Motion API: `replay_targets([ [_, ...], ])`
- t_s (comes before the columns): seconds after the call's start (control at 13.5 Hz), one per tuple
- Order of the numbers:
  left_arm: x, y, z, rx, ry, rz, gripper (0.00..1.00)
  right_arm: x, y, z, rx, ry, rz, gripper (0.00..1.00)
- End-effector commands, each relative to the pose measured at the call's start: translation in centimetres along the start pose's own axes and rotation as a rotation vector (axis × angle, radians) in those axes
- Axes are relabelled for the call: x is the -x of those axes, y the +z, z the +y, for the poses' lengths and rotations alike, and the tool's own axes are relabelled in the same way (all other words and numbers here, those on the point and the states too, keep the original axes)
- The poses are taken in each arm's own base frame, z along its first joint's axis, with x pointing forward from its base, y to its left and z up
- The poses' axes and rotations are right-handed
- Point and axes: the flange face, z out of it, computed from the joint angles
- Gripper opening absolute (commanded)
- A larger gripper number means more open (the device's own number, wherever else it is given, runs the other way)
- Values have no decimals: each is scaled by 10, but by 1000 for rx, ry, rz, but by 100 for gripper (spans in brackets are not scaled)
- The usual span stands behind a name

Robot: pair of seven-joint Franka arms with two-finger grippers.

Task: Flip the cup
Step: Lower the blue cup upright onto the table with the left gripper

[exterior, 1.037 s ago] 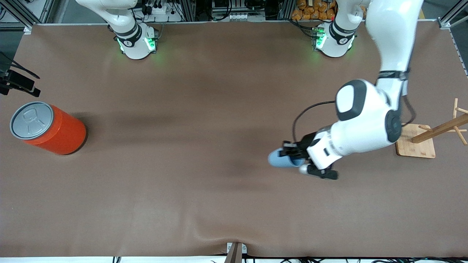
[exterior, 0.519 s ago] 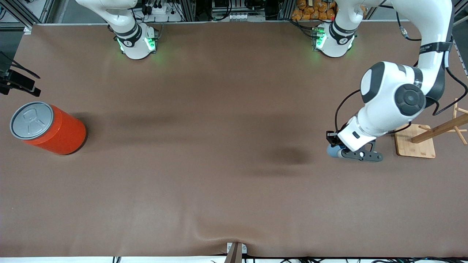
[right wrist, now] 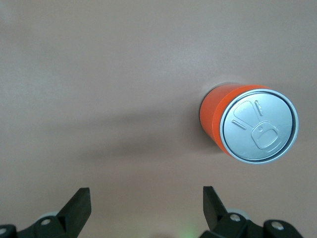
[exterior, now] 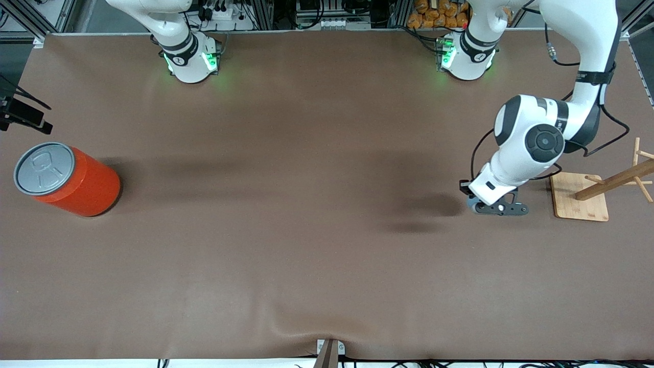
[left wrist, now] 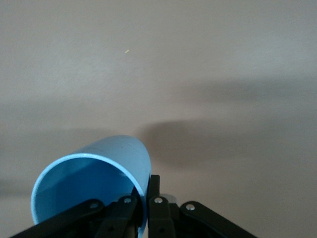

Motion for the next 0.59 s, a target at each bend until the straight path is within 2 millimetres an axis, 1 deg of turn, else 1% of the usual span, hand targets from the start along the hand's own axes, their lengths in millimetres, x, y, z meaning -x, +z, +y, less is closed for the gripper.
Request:
replay_targets([
  [0.0, 14, 23, 8, -14, 7, 2, 0, 7, -8, 3, -5, 9, 8, 100],
  [0.15, 13, 21, 4, -13, -5, 5, 0, 7, -10, 5, -5, 11, 13, 100],
  [0.3, 14, 23, 1, -14, -26, -2, 0, 7, -10, 3, -5, 8, 10, 100],
  [0.37, 15, 21, 1, -16, -36, -6, 5, 7, -10, 3, -5, 8, 10, 100],
  [0.52, 17, 23, 1, -21, -64, -29, 18, 6, -9, 3, -5, 8, 10, 100],
])
